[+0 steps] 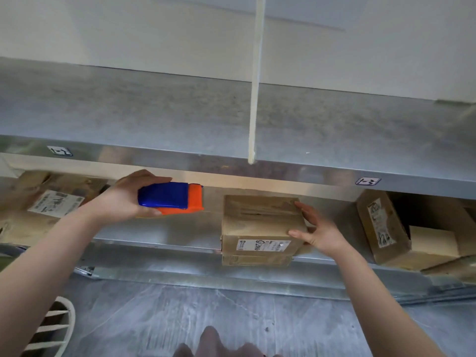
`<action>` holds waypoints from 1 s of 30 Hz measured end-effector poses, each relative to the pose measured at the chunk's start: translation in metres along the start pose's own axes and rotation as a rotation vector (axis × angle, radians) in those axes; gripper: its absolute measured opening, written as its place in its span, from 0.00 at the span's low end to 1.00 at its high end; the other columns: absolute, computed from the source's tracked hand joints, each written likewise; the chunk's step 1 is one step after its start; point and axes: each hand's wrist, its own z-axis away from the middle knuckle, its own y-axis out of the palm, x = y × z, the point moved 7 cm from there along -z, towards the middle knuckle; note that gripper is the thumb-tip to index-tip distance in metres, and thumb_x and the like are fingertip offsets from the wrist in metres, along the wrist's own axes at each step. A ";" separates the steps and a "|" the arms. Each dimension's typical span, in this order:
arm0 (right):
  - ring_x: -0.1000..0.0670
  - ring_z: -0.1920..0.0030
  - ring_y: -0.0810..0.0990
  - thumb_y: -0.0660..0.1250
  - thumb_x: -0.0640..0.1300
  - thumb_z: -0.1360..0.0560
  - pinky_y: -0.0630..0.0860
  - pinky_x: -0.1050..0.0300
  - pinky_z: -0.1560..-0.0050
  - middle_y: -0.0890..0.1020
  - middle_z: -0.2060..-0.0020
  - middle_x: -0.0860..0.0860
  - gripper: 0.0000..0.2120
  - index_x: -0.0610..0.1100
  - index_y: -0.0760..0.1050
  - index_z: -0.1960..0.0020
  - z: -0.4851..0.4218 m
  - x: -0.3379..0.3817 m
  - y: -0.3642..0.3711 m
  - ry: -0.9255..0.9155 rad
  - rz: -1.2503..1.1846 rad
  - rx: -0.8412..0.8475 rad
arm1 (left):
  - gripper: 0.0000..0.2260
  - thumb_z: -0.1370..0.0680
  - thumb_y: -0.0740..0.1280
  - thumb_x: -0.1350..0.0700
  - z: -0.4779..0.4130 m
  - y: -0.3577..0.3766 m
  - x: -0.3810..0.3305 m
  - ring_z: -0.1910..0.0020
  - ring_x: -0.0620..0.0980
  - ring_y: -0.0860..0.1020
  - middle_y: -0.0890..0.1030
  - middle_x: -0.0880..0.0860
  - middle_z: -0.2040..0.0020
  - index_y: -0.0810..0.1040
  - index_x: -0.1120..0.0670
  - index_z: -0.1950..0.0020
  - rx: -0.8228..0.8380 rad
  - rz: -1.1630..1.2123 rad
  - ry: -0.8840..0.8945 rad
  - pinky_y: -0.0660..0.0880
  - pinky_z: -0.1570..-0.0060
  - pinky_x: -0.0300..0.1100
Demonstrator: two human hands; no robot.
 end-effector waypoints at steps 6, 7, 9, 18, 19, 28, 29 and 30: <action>0.57 0.33 0.68 0.78 0.47 0.35 0.76 0.41 0.39 0.71 0.43 0.68 0.39 0.58 0.65 0.29 0.002 0.000 0.003 0.019 -0.066 -0.051 | 0.34 0.38 0.72 0.41 -0.003 0.028 0.011 0.48 0.37 0.72 0.73 0.44 0.47 0.73 0.44 0.33 0.088 -0.056 0.016 0.62 0.49 0.22; 0.59 0.34 0.68 0.78 0.47 0.34 0.76 0.41 0.39 0.71 0.43 0.68 0.39 0.57 0.65 0.28 0.003 -0.001 0.002 0.024 -0.062 -0.055 | 0.35 0.39 0.70 0.39 -0.004 0.032 0.012 0.48 0.37 0.72 0.73 0.44 0.47 0.73 0.45 0.32 0.095 -0.046 0.018 0.62 0.49 0.21; 0.60 0.36 0.69 0.80 0.55 0.38 0.77 0.42 0.40 0.71 0.43 0.69 0.42 0.59 0.65 0.28 0.004 0.001 0.002 0.035 -0.057 -0.044 | 0.38 0.40 0.67 0.36 -0.006 0.039 0.017 0.48 0.40 0.71 0.73 0.45 0.46 0.72 0.46 0.31 0.105 -0.019 0.013 0.61 0.49 0.21; 0.48 0.29 0.69 0.80 0.51 0.37 0.83 0.47 0.50 0.69 0.29 0.52 0.41 0.62 0.63 0.29 0.011 0.012 0.013 0.054 -0.095 -0.039 | 0.29 0.37 0.68 0.39 -0.024 0.063 0.009 0.50 0.39 0.70 0.72 0.36 0.53 0.75 0.44 0.37 0.203 -0.061 0.117 0.64 0.50 0.26; 0.49 0.29 0.69 0.80 0.57 0.40 0.81 0.44 0.46 0.70 0.30 0.54 0.42 0.65 0.63 0.30 0.012 0.016 0.017 0.044 -0.078 -0.038 | 0.29 0.37 0.68 0.39 -0.025 0.063 0.012 0.50 0.39 0.70 0.73 0.37 0.53 0.75 0.44 0.36 0.205 -0.069 0.117 0.65 0.49 0.28; 0.51 0.31 0.71 0.77 0.60 0.41 0.77 0.41 0.39 0.71 0.36 0.59 0.38 0.72 0.64 0.36 0.009 0.024 0.035 0.013 -0.082 -0.057 | 0.23 0.33 0.71 0.42 -0.031 0.068 0.026 0.52 0.37 0.68 0.74 0.42 0.54 0.75 0.43 0.39 0.196 -0.072 0.115 0.64 0.54 0.34; 0.51 0.31 0.71 0.77 0.58 0.40 0.77 0.41 0.39 0.71 0.37 0.59 0.38 0.69 0.64 0.35 0.009 0.025 0.036 0.019 -0.085 -0.058 | 0.21 0.31 0.74 0.46 -0.034 0.070 0.026 0.52 0.36 0.68 0.73 0.40 0.55 0.74 0.41 0.41 0.191 -0.074 0.123 0.64 0.54 0.33; 0.51 0.31 0.70 0.77 0.56 0.40 0.77 0.41 0.38 0.71 0.37 0.60 0.38 0.68 0.64 0.34 0.009 0.024 0.036 0.026 -0.090 -0.059 | 0.22 0.31 0.75 0.48 -0.036 0.071 0.030 0.52 0.37 0.68 0.72 0.39 0.54 0.73 0.40 0.40 0.197 -0.077 0.116 0.64 0.54 0.32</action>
